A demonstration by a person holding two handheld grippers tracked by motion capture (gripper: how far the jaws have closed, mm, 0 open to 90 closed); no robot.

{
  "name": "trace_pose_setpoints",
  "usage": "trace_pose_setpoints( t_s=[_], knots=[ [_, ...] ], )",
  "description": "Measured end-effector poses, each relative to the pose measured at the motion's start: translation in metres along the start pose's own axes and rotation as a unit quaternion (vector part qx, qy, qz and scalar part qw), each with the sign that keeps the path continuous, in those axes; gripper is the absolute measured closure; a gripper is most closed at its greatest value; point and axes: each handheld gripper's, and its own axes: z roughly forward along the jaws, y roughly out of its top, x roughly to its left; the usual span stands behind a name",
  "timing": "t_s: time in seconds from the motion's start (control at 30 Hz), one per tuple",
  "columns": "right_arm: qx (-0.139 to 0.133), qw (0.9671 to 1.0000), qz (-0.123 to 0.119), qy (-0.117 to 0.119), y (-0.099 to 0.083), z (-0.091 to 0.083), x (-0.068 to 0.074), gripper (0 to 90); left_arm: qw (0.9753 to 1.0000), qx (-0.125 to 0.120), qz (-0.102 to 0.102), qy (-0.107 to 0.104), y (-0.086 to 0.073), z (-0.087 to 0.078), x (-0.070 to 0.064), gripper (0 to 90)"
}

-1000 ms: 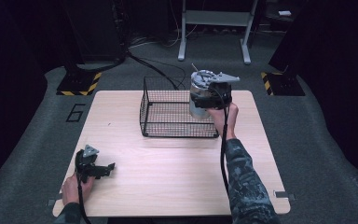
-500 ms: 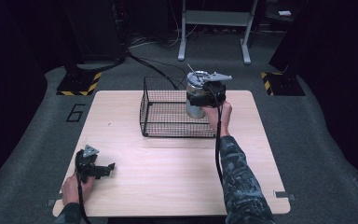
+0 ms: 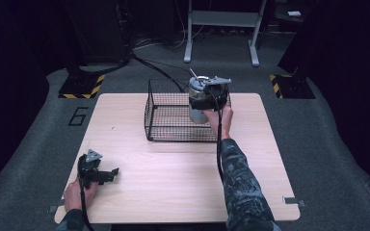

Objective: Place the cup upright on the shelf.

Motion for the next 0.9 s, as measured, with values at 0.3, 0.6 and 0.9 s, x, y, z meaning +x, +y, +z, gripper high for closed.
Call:
trace_pose_setpoints(
  t_s=[0.3,0.6,0.9],
  knots=[
    [0.014,0.9999,0.005,0.004,-0.004,0.017,0.006,3.3,1.0,0.0,0.0,0.0,0.0,0.0,0.0,0.1],
    [0.029,0.9995,0.008,0.005,-0.01,0.032,0.011,3.3,1.0,0.002,-0.001,-0.001,0.0,0.0,0.0,0.1],
    [0.042,0.9991,0.005,0.005,-0.015,0.044,0.013,3.3,1.0,-0.004,-0.008,-0.001,0.0,0.001,-0.001,0.0]
  ],
)
